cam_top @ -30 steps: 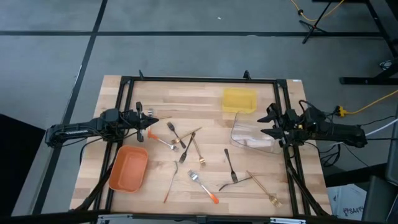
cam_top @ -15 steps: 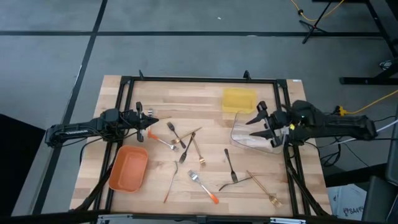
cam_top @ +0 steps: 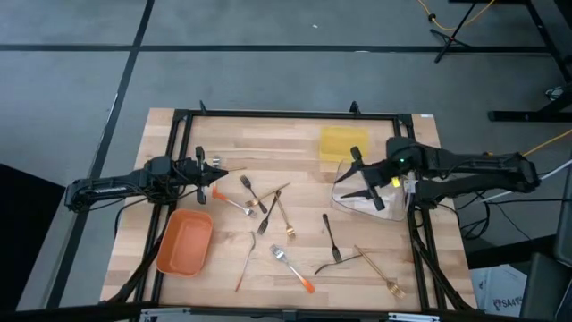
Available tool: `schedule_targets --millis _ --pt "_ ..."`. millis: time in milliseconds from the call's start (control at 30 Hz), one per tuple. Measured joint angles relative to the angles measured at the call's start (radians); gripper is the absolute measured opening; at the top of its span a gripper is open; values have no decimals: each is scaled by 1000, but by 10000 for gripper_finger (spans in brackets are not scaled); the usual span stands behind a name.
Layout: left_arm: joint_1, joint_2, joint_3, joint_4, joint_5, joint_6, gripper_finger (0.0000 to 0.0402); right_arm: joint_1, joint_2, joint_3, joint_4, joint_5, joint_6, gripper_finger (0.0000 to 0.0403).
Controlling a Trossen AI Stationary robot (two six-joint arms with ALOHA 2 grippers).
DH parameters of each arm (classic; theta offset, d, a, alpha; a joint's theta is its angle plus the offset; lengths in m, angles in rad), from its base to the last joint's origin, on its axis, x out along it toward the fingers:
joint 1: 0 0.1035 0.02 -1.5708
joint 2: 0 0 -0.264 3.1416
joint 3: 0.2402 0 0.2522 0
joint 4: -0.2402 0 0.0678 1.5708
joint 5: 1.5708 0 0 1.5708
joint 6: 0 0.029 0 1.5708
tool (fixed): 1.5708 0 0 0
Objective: Sort silverware by color (type)
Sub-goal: Put the black fork into the yellow bin
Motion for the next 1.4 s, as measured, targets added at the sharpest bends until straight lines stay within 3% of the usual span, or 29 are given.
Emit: schedule_targets --millis 233,500,767,1000,1400 --pt "0 0 0 0 0 0 0 126 143 121 -63 51 -148 197" --pt "0 0 0 -1 -8 1 0 342 309 221 -149 393 -251 197" --pt "0 0 0 -1 -10 2 0 498 442 247 -294 549 -276 197" --pt "0 0 0 -1 -11 2 0 545 538 246 -423 561 -283 197" --pt "0 0 0 -1 -11 2 0 542 724 246 -417 554 -410 197"
